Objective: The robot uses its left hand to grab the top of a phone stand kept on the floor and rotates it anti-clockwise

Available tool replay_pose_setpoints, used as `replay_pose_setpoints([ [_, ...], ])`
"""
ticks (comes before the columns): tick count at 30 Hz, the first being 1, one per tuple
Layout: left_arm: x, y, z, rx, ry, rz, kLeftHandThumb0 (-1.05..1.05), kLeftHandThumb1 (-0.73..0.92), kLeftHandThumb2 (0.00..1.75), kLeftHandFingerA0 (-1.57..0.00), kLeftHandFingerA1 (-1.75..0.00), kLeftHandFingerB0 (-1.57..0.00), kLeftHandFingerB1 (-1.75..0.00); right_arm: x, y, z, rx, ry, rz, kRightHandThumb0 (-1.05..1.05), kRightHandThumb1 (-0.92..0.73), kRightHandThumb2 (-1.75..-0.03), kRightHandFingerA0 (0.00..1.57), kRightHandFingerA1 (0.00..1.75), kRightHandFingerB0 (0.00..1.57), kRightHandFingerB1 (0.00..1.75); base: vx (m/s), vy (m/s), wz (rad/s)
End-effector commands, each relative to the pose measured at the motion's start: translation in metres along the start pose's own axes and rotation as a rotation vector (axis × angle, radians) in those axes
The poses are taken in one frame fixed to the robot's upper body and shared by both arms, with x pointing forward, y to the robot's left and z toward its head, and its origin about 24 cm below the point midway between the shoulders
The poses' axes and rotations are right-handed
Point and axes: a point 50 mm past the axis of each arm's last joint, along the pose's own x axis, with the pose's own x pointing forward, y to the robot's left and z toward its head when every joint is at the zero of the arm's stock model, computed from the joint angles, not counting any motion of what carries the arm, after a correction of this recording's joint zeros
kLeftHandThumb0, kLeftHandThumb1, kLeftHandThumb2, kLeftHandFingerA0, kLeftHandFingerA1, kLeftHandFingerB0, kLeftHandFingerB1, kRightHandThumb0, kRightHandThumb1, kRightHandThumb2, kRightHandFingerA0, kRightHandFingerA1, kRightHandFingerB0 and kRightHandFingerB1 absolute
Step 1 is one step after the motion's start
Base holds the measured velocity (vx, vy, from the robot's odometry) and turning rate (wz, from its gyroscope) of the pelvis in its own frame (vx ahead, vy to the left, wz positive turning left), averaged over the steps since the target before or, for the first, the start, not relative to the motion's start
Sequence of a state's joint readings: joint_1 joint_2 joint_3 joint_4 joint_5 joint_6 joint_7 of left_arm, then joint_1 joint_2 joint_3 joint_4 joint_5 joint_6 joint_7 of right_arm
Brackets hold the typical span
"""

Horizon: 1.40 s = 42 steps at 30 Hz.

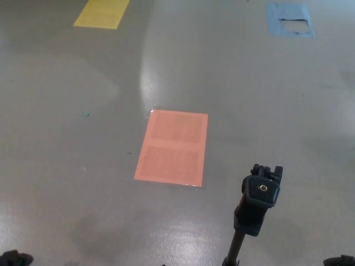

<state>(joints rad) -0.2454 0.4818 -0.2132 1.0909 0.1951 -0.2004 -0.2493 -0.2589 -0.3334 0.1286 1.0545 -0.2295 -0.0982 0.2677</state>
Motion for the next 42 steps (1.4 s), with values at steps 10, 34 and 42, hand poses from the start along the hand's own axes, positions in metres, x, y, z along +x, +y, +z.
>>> replay_pose_setpoints([
  [10, -0.033, -0.009, 0.091, -0.003, -0.706, 0.041, -0.58, 0.4, 0.76, -0.03, -0.42, 0.0, -0.28, 0.0, -0.003, -0.001, -0.015, -0.005, 0.05, -0.61, -0.66, -0.88, 0.39, 0.51, 0.06, 0.33, 0.0, 0.0, 0.0],
  [34, -0.178, -0.04, 0.276, 0.503, -1.546, 0.113, -0.73, 0.53, 0.57, -0.13, -0.27, 0.0, -0.25, 0.003, -0.008, 0.008, -0.06, 0.023, 0.066, -0.57, -0.8, -0.64, 0.48, 0.39, 0.07, 0.26, 0.0, 0.0, 0.0],
  [42, -0.195, -0.049, 0.301, 0.588, -1.591, 0.112, -0.78, 0.48, 0.83, -0.12, -0.2, 0.0, -0.18, 0.005, -0.009, 0.013, -0.113, 0.041, 0.064, -0.65, -0.66, -0.92, 0.41, 0.52, 0.05, 0.3, 0.0, 0.0, 0.0],
])
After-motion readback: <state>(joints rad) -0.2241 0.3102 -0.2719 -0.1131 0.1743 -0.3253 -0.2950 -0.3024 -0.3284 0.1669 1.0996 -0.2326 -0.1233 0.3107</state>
